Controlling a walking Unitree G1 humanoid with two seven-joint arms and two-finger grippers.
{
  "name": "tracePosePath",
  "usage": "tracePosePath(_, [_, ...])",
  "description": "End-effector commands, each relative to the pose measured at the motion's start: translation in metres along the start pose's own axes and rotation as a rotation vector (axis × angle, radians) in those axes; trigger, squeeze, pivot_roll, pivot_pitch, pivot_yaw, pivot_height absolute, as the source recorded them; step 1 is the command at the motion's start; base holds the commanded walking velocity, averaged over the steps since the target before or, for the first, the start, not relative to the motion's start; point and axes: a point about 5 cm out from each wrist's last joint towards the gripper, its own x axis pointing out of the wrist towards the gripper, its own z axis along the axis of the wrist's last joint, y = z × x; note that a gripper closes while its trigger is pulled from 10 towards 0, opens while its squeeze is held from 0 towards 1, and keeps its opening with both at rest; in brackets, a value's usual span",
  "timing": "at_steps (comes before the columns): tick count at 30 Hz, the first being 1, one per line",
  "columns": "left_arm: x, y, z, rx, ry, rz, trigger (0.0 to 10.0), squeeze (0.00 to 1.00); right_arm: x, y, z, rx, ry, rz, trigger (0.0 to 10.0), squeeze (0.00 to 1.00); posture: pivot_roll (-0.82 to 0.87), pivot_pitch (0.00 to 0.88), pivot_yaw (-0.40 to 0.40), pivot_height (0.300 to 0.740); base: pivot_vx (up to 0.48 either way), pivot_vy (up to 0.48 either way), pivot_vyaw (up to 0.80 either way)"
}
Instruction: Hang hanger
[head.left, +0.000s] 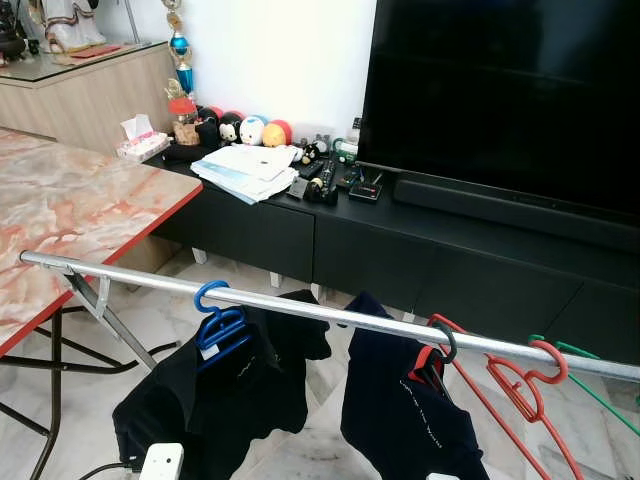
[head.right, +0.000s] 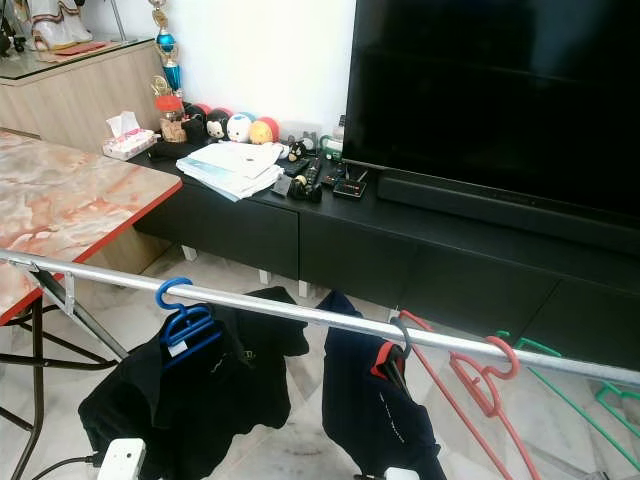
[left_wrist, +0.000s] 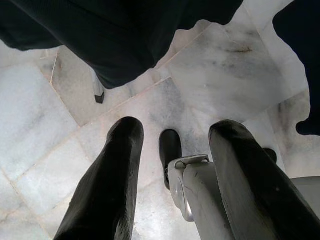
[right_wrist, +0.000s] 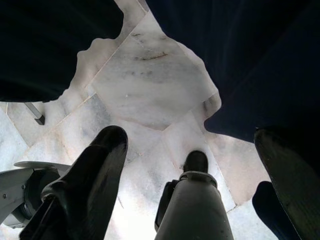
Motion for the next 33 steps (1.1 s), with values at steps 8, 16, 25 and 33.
tracePosePath(8, [-0.006,-0.007,-0.036,-0.022,0.041,0.018,10.0,0.0,0.0,-0.018,0.046,-0.157,-0.101,0.002,10.0,0.0,0.0,0.0,0.0,0.74,0.0,0.0,0.0])
tracePosePath(16, [-0.007,-0.002,-0.037,0.016,0.056,0.07,10.0,0.0,0.001,-0.012,0.033,-0.074,-0.065,-0.022,10.0,0.0,0.15,0.0,-0.066,0.74,0.0,0.0,0.0])
tracePosePath(25, [-0.007,-0.002,-0.037,0.03,0.059,0.065,10.0,0.0,0.001,-0.011,0.03,-0.062,-0.065,-0.019,10.0,0.0,0.15,0.0,-0.06,0.74,0.0,0.0,0.0])
tracePosePath(33, [-0.007,-0.002,-0.037,0.029,0.062,0.066,10.0,0.0,0.002,-0.01,0.031,-0.059,-0.066,-0.019,10.0,0.0,0.15,0.0,-0.061,0.74,0.0,0.0,0.0])
